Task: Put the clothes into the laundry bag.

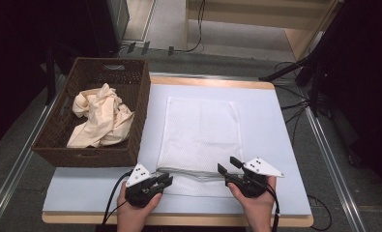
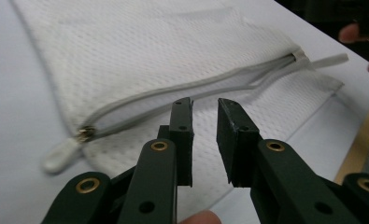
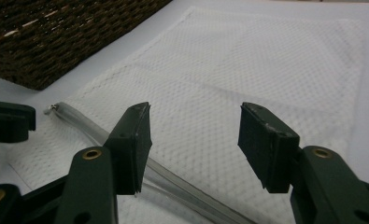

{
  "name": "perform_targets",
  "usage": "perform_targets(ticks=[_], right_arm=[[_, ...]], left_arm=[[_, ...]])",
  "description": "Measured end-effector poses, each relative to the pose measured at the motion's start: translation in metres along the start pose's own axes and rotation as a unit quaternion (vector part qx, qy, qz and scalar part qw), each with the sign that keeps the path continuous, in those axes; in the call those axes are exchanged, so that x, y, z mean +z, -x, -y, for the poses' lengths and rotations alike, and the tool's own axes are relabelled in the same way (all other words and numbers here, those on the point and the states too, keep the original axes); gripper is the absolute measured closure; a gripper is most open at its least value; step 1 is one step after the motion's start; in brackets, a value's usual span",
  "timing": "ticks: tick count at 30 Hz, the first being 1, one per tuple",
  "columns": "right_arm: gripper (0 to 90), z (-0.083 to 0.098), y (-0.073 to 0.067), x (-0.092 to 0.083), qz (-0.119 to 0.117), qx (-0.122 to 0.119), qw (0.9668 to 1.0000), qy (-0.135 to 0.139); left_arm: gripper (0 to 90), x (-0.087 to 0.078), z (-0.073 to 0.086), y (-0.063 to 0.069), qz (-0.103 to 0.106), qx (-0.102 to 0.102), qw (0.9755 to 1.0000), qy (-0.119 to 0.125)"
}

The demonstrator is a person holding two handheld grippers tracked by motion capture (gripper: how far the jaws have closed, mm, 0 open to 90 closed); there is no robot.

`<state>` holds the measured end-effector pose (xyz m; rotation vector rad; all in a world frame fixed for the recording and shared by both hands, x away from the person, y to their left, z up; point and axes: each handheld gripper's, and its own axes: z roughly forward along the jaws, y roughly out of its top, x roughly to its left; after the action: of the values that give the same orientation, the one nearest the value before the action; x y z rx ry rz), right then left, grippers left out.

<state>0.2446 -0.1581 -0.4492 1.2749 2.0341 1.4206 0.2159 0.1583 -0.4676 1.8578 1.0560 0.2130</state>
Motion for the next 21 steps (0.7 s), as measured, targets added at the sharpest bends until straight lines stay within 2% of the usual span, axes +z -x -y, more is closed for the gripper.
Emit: perform_targets(ticks=[3,6,8,11,13,16,20,21], right_arm=[[45.2,-0.002,-0.008,0.013,-0.017,-0.008,0.9997,-0.018],[46.2,-0.003,-0.015,0.025,-0.037,-0.016,0.9986,-0.033],[47.6,-0.004,-0.019,0.034,-0.051,-0.021,0.9976,-0.041],[49.3,-0.003,-0.026,0.045,-0.068,-0.034,0.9956,-0.055],[50.1,-0.003,-0.028,0.05,-0.077,-0.04,0.9946,-0.058],[50.0,0.0,-0.031,0.057,-0.085,-0.05,0.9929,-0.066],[49.7,0.006,-0.034,0.065,-0.085,-0.092,0.9866,-0.105],[50.1,0.008,-0.032,0.065,-0.082,-0.092,0.9863,-0.109]], left_arm=[[78.2,0.01,0.001,0.009,0.006,0.02,0.9996,-0.019],[80.8,0.017,0.003,0.012,0.011,0.025,0.9991,-0.031],[83.1,0.019,0.004,0.013,0.006,0.027,0.999,-0.036],[86.1,0.024,0.005,0.009,0.0,0.025,0.9979,-0.06],[88.0,0.025,0.005,0.01,-0.002,0.029,0.9975,-0.064],[89.9,0.025,0.004,0.007,0.004,0.017,0.9976,-0.067],[90.0,0.025,0.004,0.005,0.008,0.012,0.9975,-0.069],[90.0,0.025,0.004,0.005,0.009,0.011,0.9976,-0.069]])
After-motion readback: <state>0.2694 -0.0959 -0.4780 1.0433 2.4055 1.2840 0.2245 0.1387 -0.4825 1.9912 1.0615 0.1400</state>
